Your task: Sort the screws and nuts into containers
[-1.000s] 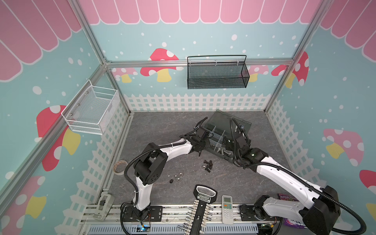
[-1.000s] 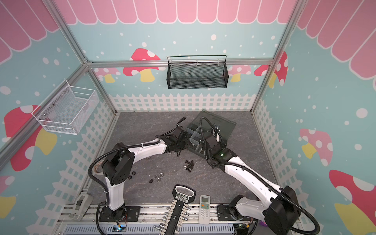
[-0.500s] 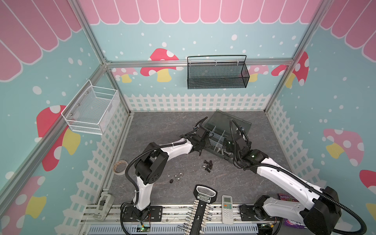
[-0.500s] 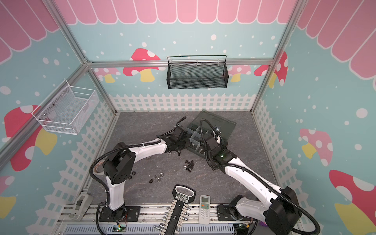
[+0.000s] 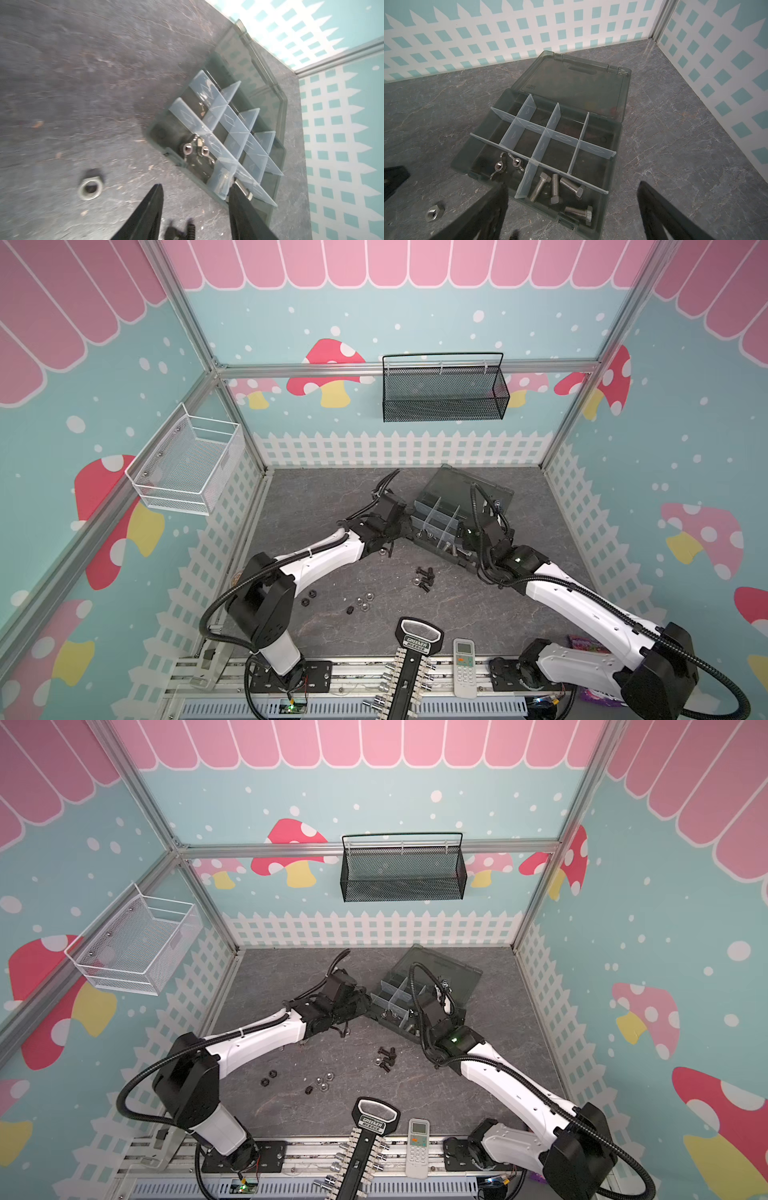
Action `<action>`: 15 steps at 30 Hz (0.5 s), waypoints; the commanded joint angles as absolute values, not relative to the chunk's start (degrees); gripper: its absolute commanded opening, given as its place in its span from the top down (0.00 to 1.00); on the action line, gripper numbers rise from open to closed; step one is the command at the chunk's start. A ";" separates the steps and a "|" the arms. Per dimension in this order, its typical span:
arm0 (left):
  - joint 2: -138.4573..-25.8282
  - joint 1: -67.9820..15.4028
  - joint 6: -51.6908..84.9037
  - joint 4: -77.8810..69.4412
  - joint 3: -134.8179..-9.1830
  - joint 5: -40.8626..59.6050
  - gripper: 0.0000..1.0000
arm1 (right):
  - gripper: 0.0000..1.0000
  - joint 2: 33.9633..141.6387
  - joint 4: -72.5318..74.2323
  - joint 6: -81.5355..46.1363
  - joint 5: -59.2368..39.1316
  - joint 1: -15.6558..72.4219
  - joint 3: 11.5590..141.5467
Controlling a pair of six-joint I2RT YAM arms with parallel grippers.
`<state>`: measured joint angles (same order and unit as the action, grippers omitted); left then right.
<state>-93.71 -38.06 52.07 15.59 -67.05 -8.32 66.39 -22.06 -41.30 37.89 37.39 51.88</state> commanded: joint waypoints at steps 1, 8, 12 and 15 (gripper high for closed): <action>-89.56 -35.51 53.30 19.13 -60.73 -12.74 0.41 | 0.02 67.04 -21.96 -42.87 37.99 37.36 51.57; -80.94 -29.09 53.35 25.77 -49.73 -17.14 0.32 | 0.02 69.05 -21.39 -42.88 36.61 37.38 52.16; -76.94 -24.81 52.94 26.82 -44.77 -17.16 0.32 | 0.02 70.37 -21.45 -42.88 35.74 37.37 52.64; -74.88 -21.07 51.81 27.69 -42.79 -16.96 0.32 | 0.02 71.17 -21.45 -42.93 35.24 37.35 52.97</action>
<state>-76.79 -23.55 52.14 25.56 -43.99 -15.33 70.48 -21.76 -41.67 35.81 37.39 51.88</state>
